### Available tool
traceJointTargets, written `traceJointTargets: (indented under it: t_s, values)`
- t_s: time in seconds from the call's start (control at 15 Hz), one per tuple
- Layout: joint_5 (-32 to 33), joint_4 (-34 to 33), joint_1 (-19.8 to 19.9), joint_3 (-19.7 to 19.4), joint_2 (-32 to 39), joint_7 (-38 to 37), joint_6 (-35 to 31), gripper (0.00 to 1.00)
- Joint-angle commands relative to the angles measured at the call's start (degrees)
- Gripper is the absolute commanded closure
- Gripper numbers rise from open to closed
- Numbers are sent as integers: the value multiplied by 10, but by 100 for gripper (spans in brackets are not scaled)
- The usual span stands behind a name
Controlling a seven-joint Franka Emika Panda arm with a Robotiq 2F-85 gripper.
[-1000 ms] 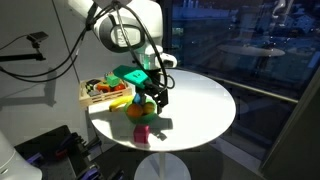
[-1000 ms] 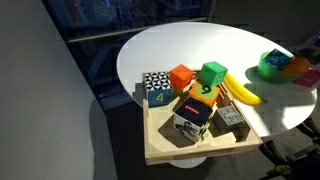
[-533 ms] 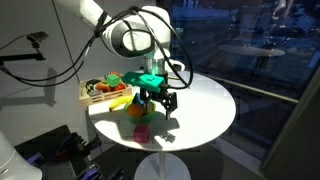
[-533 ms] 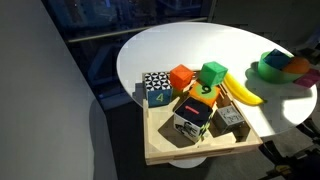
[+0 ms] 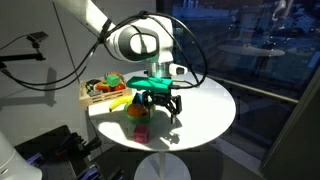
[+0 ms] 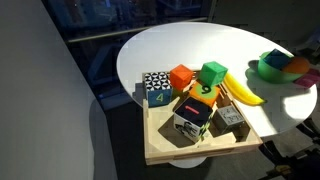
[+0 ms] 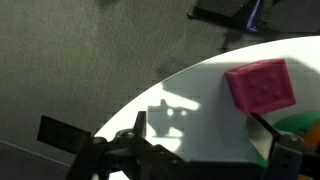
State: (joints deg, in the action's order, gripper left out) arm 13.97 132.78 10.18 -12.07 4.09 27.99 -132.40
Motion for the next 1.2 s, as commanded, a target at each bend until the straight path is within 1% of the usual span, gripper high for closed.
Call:
traceJointTargets:
  t_s: [0.0,0.07,0.27,0.67,1.0,1.13]
  values:
    - [-13,-46,11,4,23,12,37,0]
    - [-1,-11,8,6,8,0,9,0]
    - [-1,-29,10,6,17,0,22,0]
    - [-1,-30,10,7,18,0,22,0]
    - [-2,-14,12,9,17,22,12,0]
    - [-6,-5,14,10,17,44,8,0]
